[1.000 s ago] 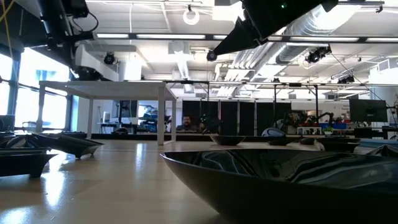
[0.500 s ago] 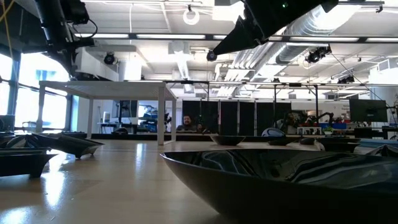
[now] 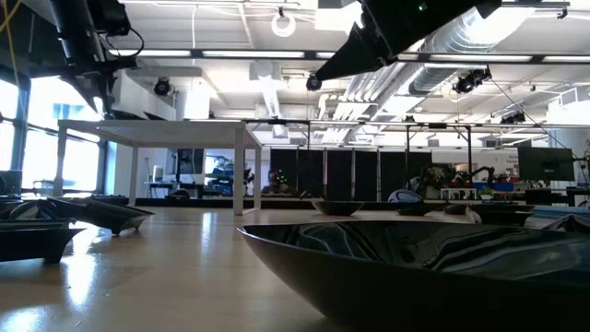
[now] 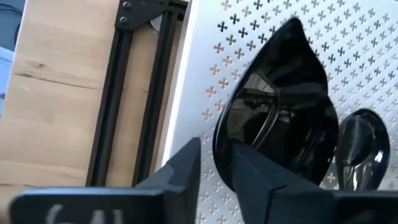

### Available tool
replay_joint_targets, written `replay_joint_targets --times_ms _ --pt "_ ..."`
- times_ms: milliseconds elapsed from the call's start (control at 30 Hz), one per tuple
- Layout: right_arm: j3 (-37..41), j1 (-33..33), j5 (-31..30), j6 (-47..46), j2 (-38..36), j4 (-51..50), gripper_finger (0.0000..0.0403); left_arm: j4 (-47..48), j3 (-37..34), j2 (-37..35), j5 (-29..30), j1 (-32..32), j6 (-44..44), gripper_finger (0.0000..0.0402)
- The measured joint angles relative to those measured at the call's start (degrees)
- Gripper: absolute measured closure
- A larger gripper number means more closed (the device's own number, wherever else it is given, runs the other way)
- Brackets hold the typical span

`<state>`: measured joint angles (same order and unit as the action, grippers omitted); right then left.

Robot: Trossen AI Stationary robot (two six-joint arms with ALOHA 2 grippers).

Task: Pick & Place Mini shaped plates
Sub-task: Stack the black leaf shaped plate on top of the black leaf shaped plate on the shelf

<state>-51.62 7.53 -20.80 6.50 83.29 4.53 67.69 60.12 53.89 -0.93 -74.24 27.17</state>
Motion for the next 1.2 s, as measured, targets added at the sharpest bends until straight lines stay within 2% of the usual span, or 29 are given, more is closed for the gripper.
replay_joint_targets --times_ms 167,400,500,700,767,933,1200 --pt "-0.1 0.0 0.0 0.0 0.0 0.0 0.0401 0.4 1.4 -2.0 0.1 0.0 -1.6 0.0281" --pt "-0.1 0.0 0.0 0.0 0.0 0.4 0.0401 2.3 5.1 -4.4 2.4 0.0 -3.3 0.0279" --pt "-0.1 0.0 0.0 0.0 0.0 1.4 0.0401 2.1 4.8 -4.4 2.7 0.0 -5.1 0.0298" --pt "-0.1 0.0 0.6 0.0 0.0 2.5 0.0401 -2.2 3.6 -4.3 4.5 0.0 -7.6 0.038" --pt "-0.1 0.0 1.2 0.0 0.0 2.7 0.0402 -3.6 3.1 -4.3 5.9 0.0 -8.0 0.0396" --pt "-0.1 0.0 2.1 0.0 0.0 2.7 0.0401 -5.7 0.9 -4.3 9.2 0.0 -9.0 0.0391" --pt "-0.1 0.0 2.1 0.0 0.0 2.7 0.0401 -10.6 -2.1 -4.8 9.5 0.0 -9.4 0.04"
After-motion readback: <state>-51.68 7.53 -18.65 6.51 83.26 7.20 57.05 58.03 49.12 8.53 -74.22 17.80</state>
